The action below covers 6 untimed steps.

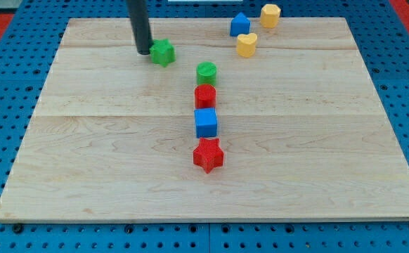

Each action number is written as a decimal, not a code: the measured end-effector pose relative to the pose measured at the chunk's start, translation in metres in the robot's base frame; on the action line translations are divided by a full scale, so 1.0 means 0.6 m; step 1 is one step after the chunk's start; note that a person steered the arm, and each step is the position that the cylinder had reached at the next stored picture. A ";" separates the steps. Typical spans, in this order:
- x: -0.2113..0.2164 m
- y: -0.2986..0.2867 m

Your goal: Nudge the blue triangle closer to the yellow hexagon

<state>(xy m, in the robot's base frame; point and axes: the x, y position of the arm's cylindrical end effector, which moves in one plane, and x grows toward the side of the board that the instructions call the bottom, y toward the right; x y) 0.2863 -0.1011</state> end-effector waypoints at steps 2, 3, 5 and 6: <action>-0.052 -0.069; -0.111 0.015; -0.120 0.245; -0.102 0.290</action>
